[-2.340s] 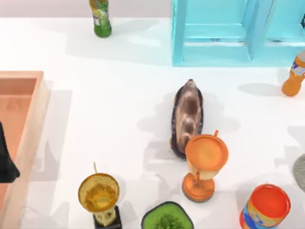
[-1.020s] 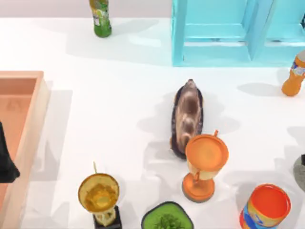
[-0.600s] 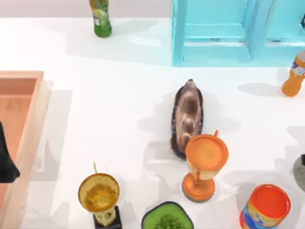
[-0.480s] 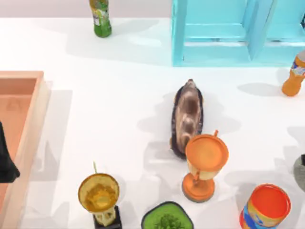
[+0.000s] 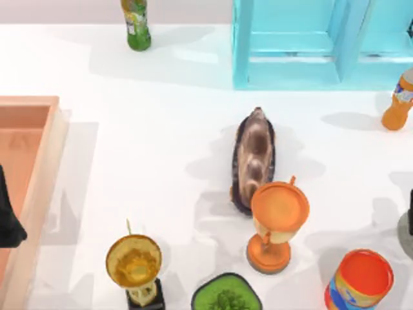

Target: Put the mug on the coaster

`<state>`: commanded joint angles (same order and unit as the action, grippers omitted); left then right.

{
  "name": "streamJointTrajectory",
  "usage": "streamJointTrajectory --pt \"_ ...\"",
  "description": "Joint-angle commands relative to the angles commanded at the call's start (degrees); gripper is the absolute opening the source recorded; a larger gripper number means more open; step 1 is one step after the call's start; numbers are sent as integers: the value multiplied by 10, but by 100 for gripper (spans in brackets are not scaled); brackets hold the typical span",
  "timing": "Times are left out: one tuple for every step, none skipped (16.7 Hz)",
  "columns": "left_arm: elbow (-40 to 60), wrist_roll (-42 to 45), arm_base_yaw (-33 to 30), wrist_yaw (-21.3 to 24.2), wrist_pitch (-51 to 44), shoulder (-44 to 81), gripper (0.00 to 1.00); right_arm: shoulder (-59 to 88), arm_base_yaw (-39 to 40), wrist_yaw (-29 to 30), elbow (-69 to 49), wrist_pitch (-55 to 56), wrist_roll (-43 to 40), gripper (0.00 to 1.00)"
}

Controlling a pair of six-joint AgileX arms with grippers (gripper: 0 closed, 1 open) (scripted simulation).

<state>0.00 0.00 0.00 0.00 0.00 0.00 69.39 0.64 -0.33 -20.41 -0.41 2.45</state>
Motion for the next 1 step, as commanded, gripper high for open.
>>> streamJointTrajectory --pt "0 0 0 0 0 0 100 0 0 0 0 0 0 100"
